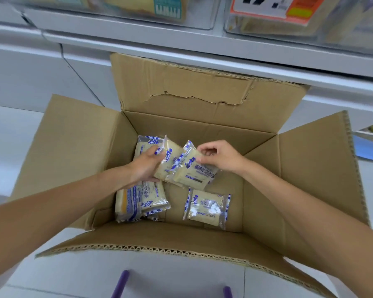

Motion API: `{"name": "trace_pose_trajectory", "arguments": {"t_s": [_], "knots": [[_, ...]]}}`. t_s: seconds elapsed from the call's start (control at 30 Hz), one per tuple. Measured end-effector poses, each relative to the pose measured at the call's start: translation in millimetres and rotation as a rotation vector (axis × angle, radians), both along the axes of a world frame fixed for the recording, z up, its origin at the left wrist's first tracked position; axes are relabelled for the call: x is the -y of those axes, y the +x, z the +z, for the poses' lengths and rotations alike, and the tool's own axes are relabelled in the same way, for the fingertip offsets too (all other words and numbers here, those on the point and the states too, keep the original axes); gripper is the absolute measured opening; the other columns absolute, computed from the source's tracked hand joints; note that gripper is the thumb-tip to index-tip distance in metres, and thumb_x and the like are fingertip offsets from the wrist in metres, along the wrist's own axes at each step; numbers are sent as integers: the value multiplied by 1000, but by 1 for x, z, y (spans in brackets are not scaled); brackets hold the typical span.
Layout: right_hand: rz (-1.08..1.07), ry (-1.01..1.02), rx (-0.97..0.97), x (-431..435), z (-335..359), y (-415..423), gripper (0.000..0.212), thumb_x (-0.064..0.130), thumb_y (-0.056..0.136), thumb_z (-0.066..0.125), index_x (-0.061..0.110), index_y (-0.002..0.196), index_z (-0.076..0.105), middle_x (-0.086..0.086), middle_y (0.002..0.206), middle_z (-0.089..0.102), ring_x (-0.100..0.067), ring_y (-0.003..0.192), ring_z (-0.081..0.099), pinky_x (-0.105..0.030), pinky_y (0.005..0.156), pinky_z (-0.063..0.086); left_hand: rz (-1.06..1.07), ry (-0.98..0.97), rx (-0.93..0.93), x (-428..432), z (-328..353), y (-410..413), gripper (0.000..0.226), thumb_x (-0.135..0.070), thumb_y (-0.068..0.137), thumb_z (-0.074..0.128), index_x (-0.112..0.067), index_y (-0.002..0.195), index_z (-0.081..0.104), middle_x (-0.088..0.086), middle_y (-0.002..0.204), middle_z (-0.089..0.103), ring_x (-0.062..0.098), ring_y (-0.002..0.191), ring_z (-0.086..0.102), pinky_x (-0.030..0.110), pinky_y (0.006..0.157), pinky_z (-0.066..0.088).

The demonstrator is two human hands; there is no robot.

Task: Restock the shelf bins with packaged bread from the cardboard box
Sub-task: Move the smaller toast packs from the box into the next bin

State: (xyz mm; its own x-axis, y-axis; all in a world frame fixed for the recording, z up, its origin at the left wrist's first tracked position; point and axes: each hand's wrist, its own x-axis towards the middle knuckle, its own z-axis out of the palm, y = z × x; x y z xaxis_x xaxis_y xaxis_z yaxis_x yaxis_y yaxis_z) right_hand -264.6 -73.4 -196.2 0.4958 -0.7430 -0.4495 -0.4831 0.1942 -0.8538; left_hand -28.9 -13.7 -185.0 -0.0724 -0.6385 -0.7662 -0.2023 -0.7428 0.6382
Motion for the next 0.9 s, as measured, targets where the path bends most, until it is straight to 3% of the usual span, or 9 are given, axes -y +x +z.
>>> {"name": "trace_pose_trajectory", "arguments": {"t_s": [0.07, 0.17, 0.27, 0.4, 0.53, 0.6, 0.7, 0.83, 0.9], "knots": [[-40, -33, 51, 1, 30, 13, 13, 3, 83, 73, 14, 91, 71, 2, 77, 63, -1, 65, 52, -13, 67, 42, -103, -68, 7, 3, 22, -21, 66, -63, 91, 50, -25, 143, 36, -7, 142, 47, 16, 124, 52, 40, 94, 51], [-122, -117, 47, 5, 66, 14, 32, 10, 81, 77, 13, 111, 68, -1, 102, 66, -5, 88, 58, -16, 82, 44, -132, -279, 78, 8, 48, -38, 48, -42, 90, 65, -15, 127, 51, 0, 120, 65, 18, 107, 64, 24, 82, 53], [-231, -232, -97, 3, 102, -6, 67, 27, 76, 82, 19, 135, 51, 2, 127, 53, -10, 115, 49, -21, 97, 37, -82, -404, 108, 14, 73, -41, 40, -34, 90, 67, -13, 122, 54, 5, 113, 68, 22, 107, 64, 32, 92, 50], [-416, -161, -87, -13, 151, -35, 94, 37, 75, 82, 17, 149, 27, 4, 128, 48, -13, 114, 51, -25, 97, 40, -23, -540, 121, 16, 124, -56, 50, -44, 85, 64, -15, 123, 53, 5, 114, 67, 24, 107, 64, 43, 99, 48], [-412, 131, 282, -22, 203, -47, 61, 32, 82, 73, 5, 133, 54, -13, 124, 66, -27, 104, 66, -36, 90, 52, 20, -669, 68, 21, 175, -90, 47, -43, 90, 55, -18, 129, 50, 3, 122, 66, 21, 111, 62, 44, 103, 46], [-500, 149, 422, -18, 228, -55, 66, 25, 74, 80, 3, 131, 55, -16, 119, 68, -30, 106, 68, -39, 80, 57, -1, -760, 58, 28, 200, -108, 62, -52, 86, 54, -16, 136, 46, 1, 131, 61, 19, 120, 56, 39, 107, 41], [-563, 52, 482, -7, 265, -75, 53, 15, 77, 79, 1, 124, 59, -13, 108, 73, -20, 93, 72, -30, 67, 58, -82, -911, 124, 43, 241, -128, 49, -47, 94, 53, -15, 131, 50, -7, 123, 59, 15, 116, 55, 28, 94, 39], [-718, -111, 498, 12, 313, -103, 56, 8, 73, 83, 0, 116, 49, -9, 91, 76, -19, 89, 72, -45, 91, 55, -205, -1122, 277, 77, 282, -143, 52, -55, 99, 37, -12, 125, 52, 6, 109, 60, 21, 103, 57, 34, 86, 42], [-751, -181, 498, 30, 330, -116, 79, 15, 62, 90, 2, 125, 45, -7, 95, 76, -19, 92, 72, -48, 95, 53, -231, -1274, 466, 100, 294, -144, 48, -44, 102, 36, -12, 135, 49, 12, 126, 55, 23, 115, 50, 36, 95, 40]]}}
